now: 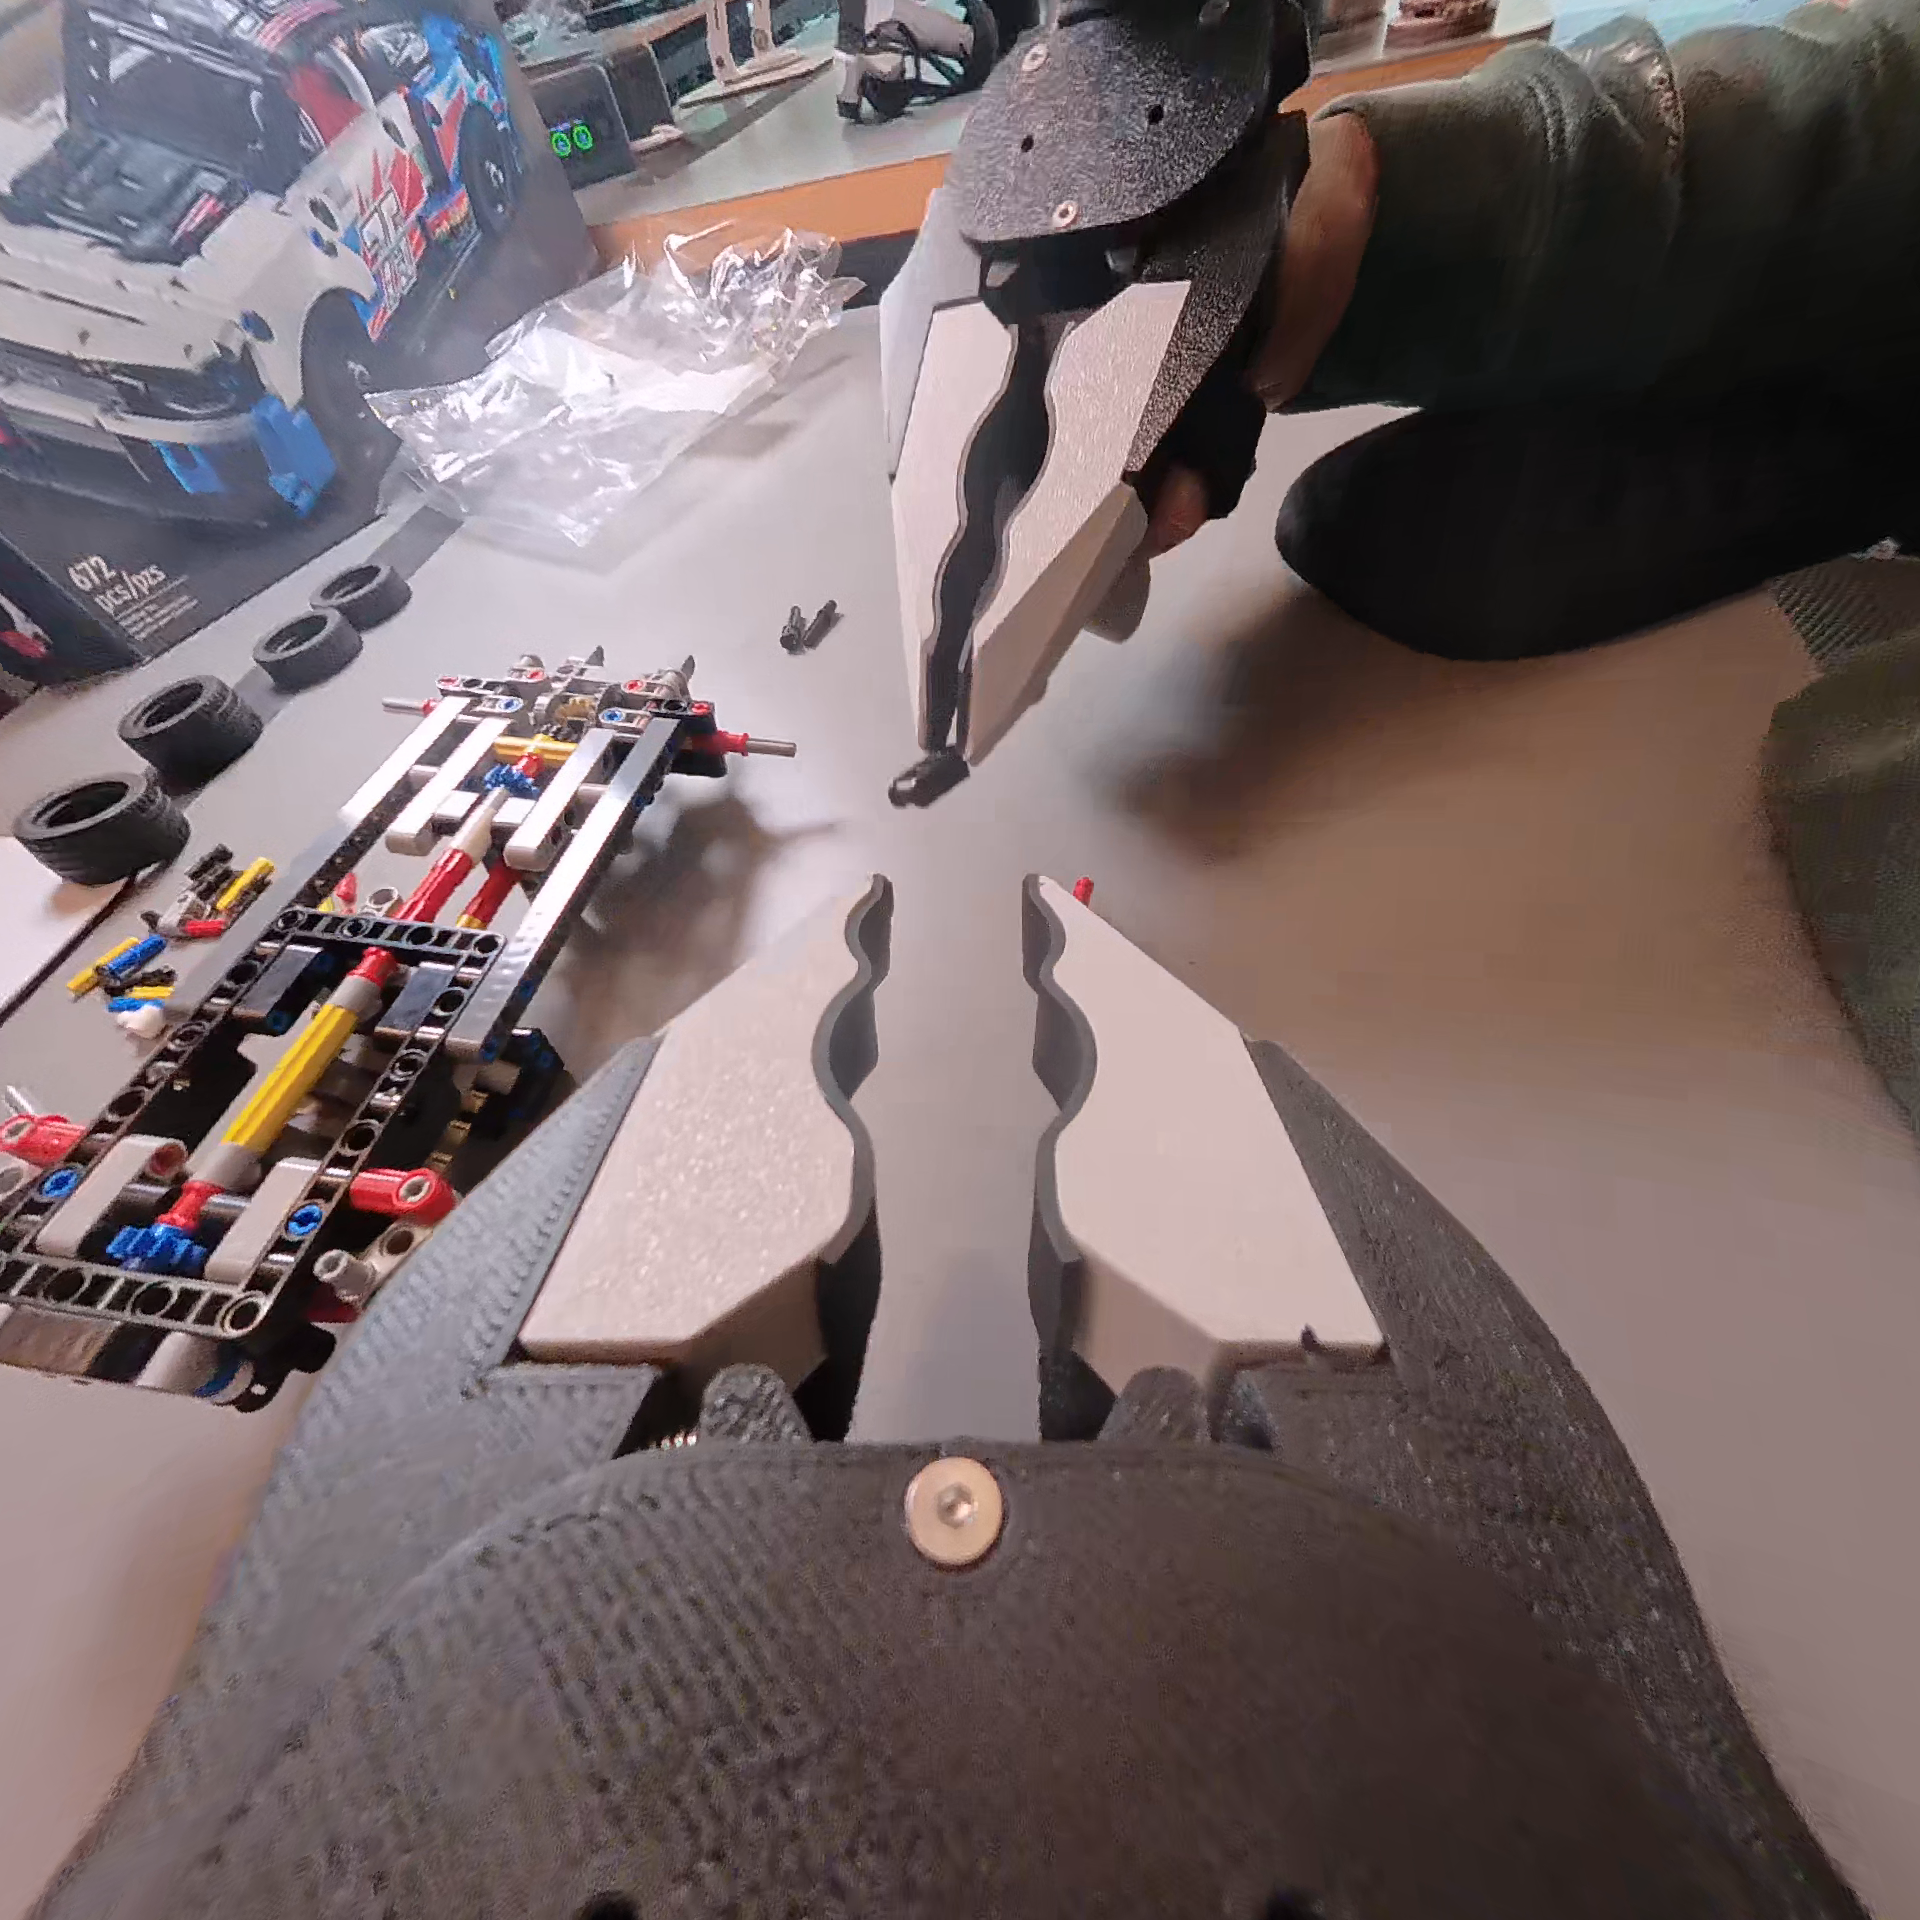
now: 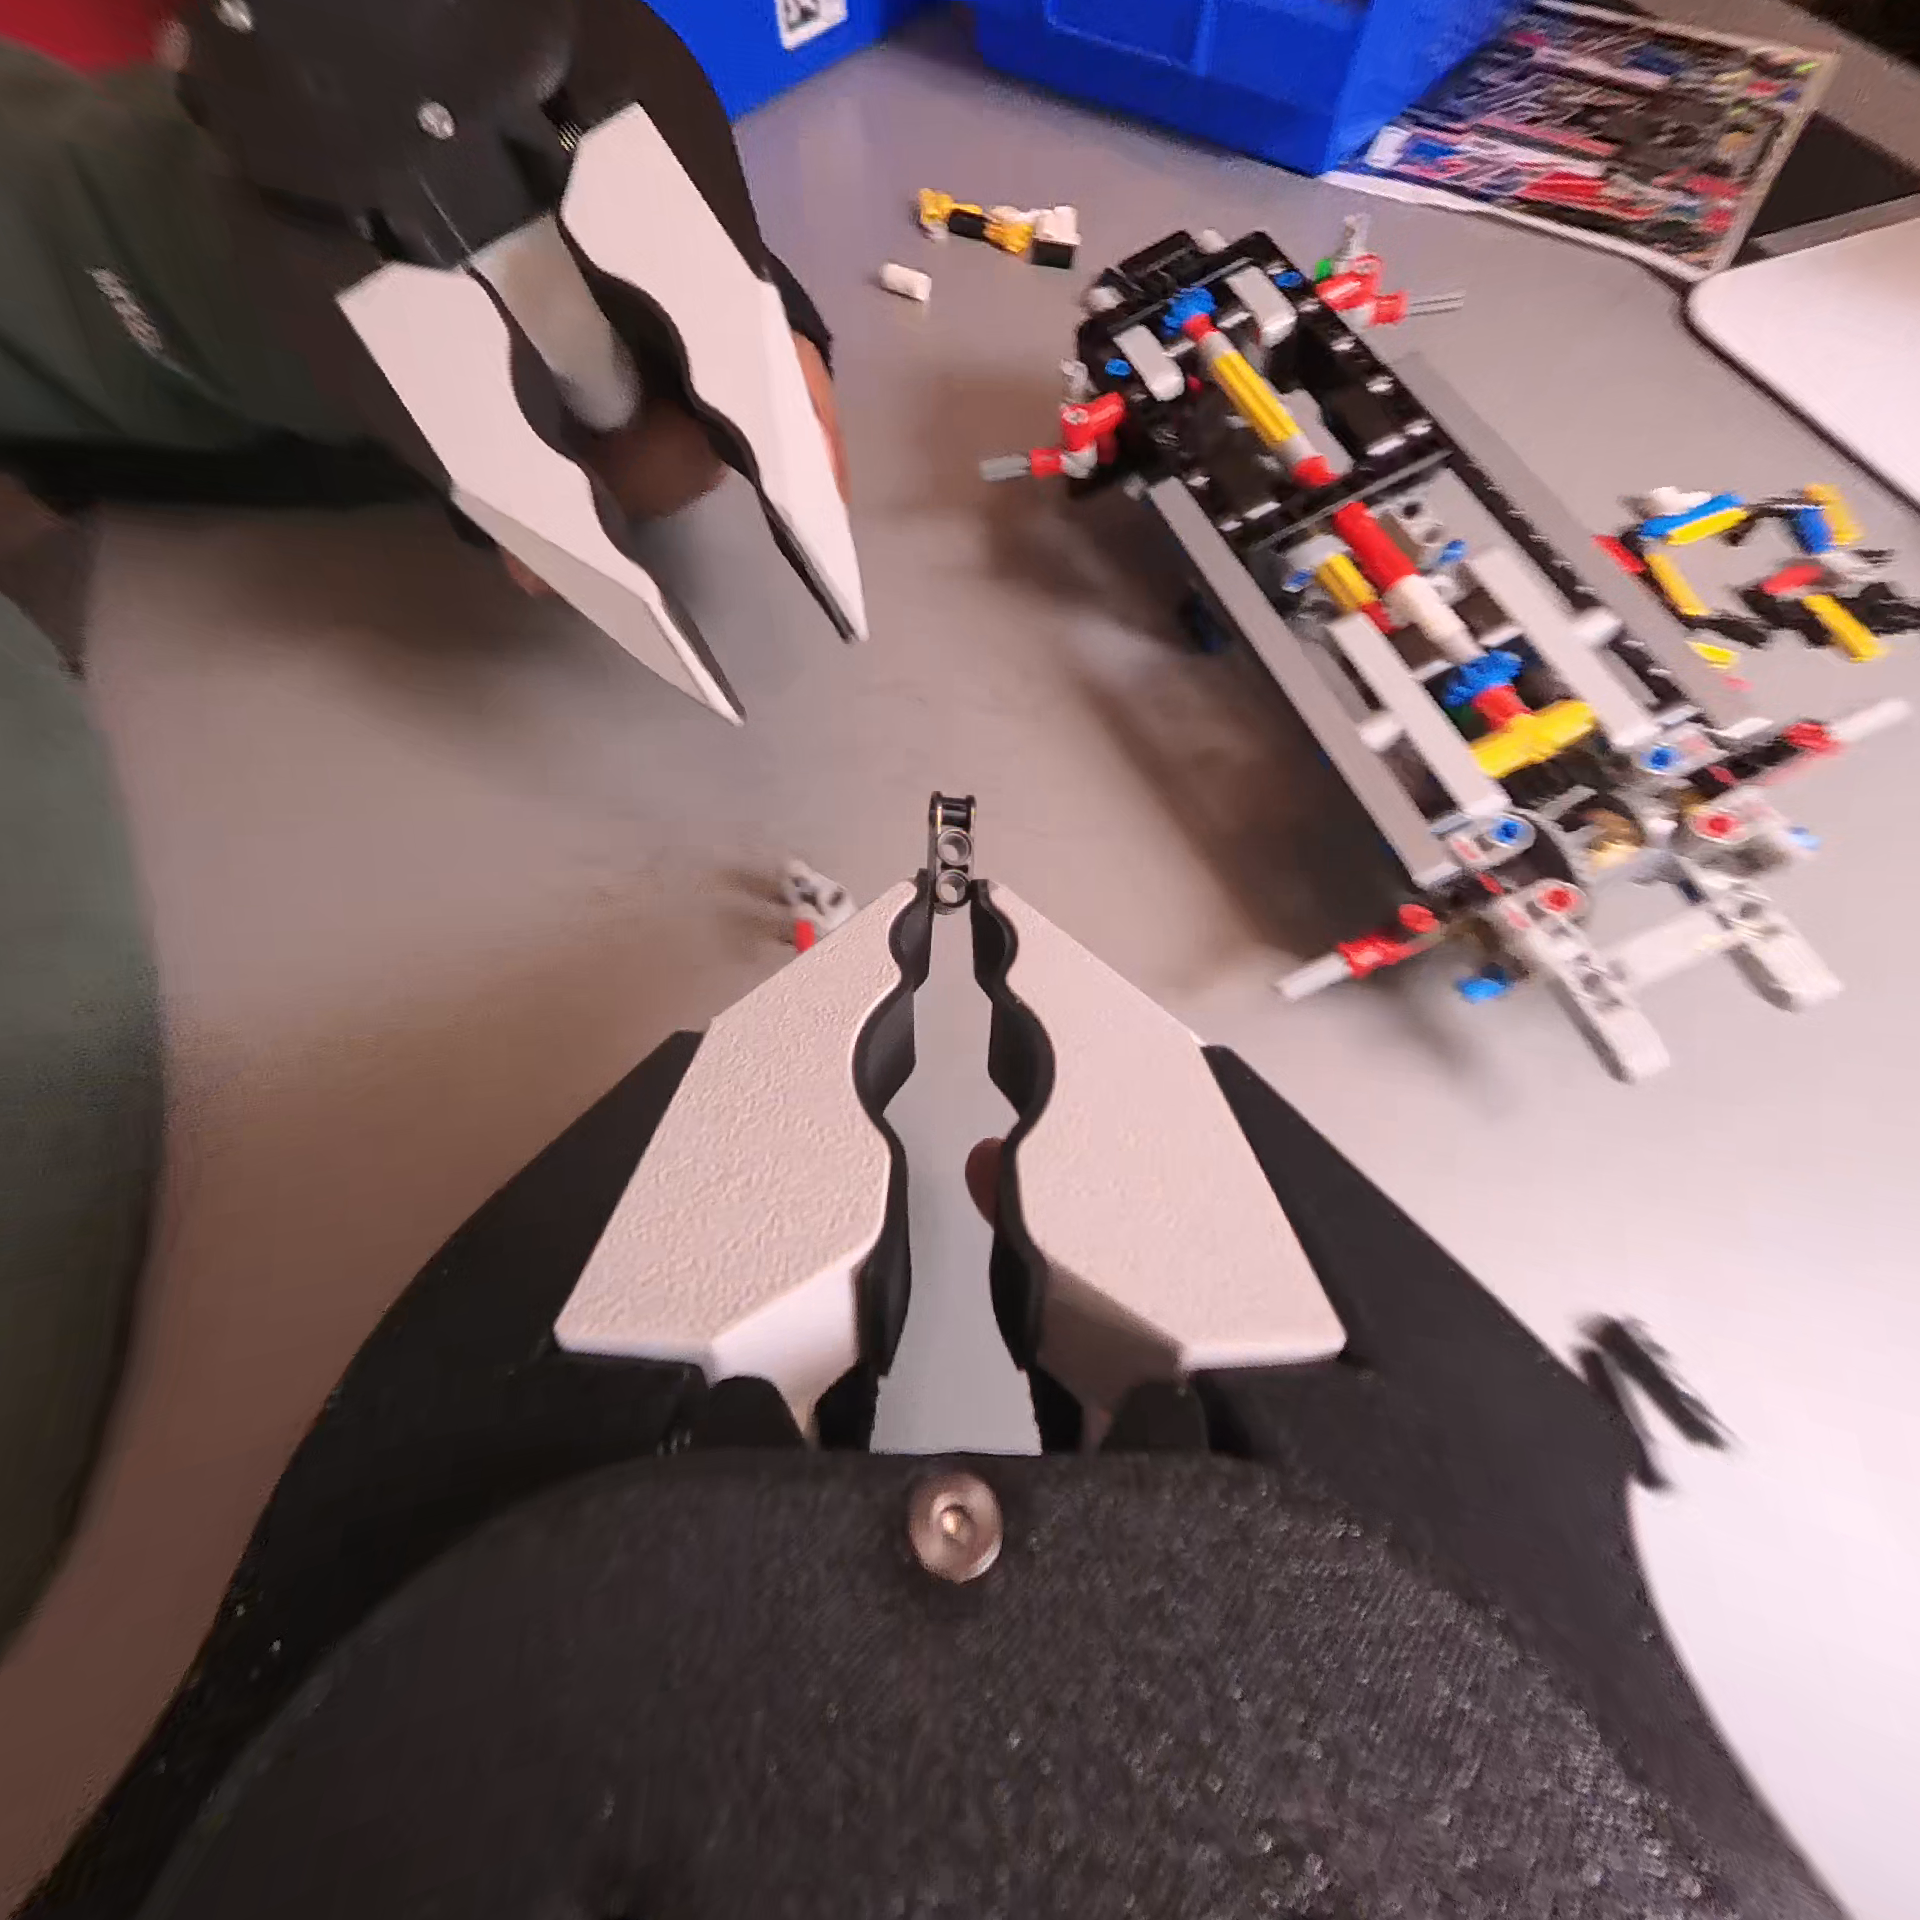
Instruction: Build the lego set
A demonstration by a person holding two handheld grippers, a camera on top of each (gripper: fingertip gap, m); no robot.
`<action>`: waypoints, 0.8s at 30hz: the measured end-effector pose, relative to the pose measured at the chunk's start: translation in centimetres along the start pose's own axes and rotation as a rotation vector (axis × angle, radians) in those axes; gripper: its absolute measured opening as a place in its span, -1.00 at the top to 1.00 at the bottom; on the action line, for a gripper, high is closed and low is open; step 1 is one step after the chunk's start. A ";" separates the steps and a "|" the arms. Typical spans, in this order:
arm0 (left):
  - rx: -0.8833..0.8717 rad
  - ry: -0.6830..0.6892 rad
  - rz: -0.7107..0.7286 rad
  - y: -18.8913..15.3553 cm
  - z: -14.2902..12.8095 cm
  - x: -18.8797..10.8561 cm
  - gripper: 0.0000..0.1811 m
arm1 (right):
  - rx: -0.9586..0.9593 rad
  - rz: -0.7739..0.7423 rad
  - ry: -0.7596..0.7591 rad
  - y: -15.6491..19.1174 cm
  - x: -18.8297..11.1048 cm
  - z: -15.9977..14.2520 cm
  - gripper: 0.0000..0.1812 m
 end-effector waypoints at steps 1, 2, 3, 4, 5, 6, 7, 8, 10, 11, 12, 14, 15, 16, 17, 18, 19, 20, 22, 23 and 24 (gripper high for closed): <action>0.016 0.009 -0.008 -0.2 0.0 0.1 0.74 | 0.009 0.017 0.001 0.5 0.6 0.1 0.95; 0.024 0.025 -0.016 -0.4 0.0 0.2 0.75 | 0.004 0.024 -0.006 1.1 1.2 0.3 0.95; 0.024 0.041 -0.020 -0.5 -0.1 0.4 0.75 | -0.017 0.032 -0.021 1.6 1.8 0.4 0.95; 0.019 0.054 -0.021 -0.5 -0.2 0.4 0.75 | -0.050 0.043 -0.032 2.2 2.3 0.5 0.95; 0.010 0.057 -0.022 -0.4 -0.2 0.4 0.75 | -0.088 0.043 -0.039 2.7 2.7 0.6 0.95; 0.002 0.054 -0.021 -0.4 -0.2 0.4 0.75 | -0.124 0.036 -0.048 3.1 3.0 0.6 0.96; -0.004 0.049 -0.023 -0.3 -0.1 0.3 0.75 | -0.147 0.033 -0.054 3.5 3.2 0.6 0.96; -0.005 0.045 -0.027 -0.3 -0.1 0.2 0.77 | -0.161 0.028 -0.059 3.6 3.4 0.5 0.96; 0.004 0.042 -0.045 -0.4 -0.1 0.1 0.82 | -0.184 0.015 -0.071 3.7 3.5 0.3 0.96; 0.010 0.043 -0.057 -0.6 -0.2 0.1 0.84 | -0.193 0.006 -0.079 3.7 3.4 0.3 0.96; 0.018 0.047 -0.066 -0.7 -0.2 0.2 0.83 | -0.197 0.006 -0.085 3.7 3.4 0.3 0.96; 0.036 0.058 -0.067 -0.9 -0.2 0.4 0.84 | -0.200 0.013 -0.108 3.9 3.1 0.4 0.96; 0.042 0.062 -0.069 -1.0 -0.2 0.4 0.86 | -0.204 0.013 -0.125 4.0 3.0 0.5 0.97; 0.046 0.061 -0.074 -1.1 -0.1 0.4 0.93 | -0.203 0.009 -0.144 4.0 2.8 0.6 0.97; 0.048 0.053 -0.076 -1.1 -0.1 0.4 0.98 | -0.201 0.006 -0.155 4.0 2.6 0.7 0.98; 0.048 0.040 -0.070 -1.1 0.1 0.3 1.00 | -0.197 0.010 -0.155 3.9 2.4 0.8 0.98; 0.041 0.027 -0.061 -1.0 0.2 0.2 0.99 | -0.193 0.001 -0.168 3.8 2.3 0.8 0.98; 0.022 0.015 -0.058 -0.9 0.3 0.1 0.98 | -0.200 -0.007 -0.194 3.8 2.1 0.9 0.98; -0.056 -0.023 -0.066 -0.4 0.3 -0.1 0.97 | -0.230 -0.034 -0.252 3.8 1.6 1.1 0.98; -0.112 -0.055 -0.069 -0.1 0.4 -0.3 0.95 | -0.251 -0.060 -0.285 3.9 1.3 1.3 0.98; -0.179 -0.098 -0.074 0.3 0.5 -0.5 0.92 | -0.276 -0.082 -0.313 4.0 1.1 1.4 0.98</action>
Point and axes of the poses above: each gripper's, where its closed fingertips meet, x out along the fingers, z out of its top, y = z × x across the jaws, the point moved 10 cm from there along -x, back along the fingers, and after that the axes turned 7 degrees about x, right-handed, at the moved point
